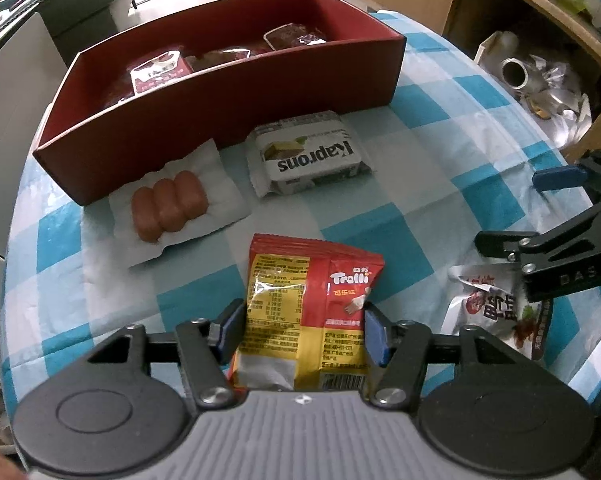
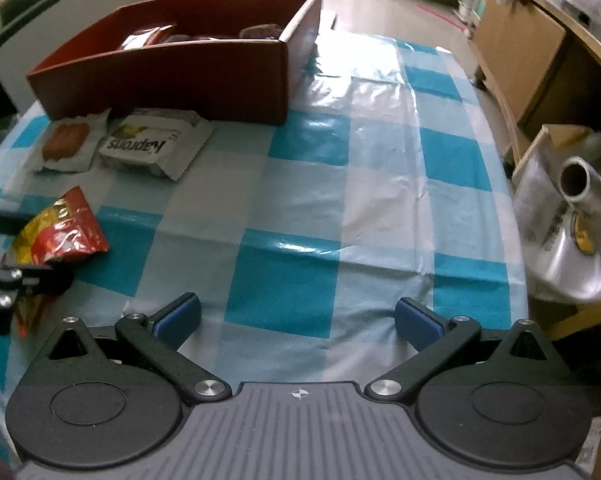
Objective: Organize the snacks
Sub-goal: 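Grasp the white duck-neck pouch with the right gripper while the left holds the Trolli bag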
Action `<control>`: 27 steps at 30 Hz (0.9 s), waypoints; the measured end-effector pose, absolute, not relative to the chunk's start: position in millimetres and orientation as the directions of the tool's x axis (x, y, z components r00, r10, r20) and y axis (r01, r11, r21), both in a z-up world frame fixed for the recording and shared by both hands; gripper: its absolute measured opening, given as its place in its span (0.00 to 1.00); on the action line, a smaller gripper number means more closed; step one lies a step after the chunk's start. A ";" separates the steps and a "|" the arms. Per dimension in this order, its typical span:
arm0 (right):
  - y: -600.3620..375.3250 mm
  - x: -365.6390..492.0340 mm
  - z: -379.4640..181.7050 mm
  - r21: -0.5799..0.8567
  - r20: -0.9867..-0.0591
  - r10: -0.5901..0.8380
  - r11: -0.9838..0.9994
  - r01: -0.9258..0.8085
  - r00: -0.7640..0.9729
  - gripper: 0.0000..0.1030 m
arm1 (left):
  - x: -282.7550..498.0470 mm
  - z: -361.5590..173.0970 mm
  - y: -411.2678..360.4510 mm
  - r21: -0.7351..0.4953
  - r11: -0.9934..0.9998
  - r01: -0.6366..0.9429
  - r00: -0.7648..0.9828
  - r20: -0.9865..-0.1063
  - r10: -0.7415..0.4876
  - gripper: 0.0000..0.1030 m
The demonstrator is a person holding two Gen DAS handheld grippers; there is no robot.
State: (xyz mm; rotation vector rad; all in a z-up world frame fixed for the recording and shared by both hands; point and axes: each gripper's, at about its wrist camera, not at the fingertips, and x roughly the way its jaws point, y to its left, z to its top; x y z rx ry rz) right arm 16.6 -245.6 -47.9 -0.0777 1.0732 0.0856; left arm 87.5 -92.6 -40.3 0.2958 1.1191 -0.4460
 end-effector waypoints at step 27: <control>-179.0 -5.6 -46.8 -0.054 -0.945 0.105 0.884 -0.465 0.310 1.00 | 85.4 -40.3 -87.3 -0.026 0.864 0.503 0.342 -0.912 -0.226 0.58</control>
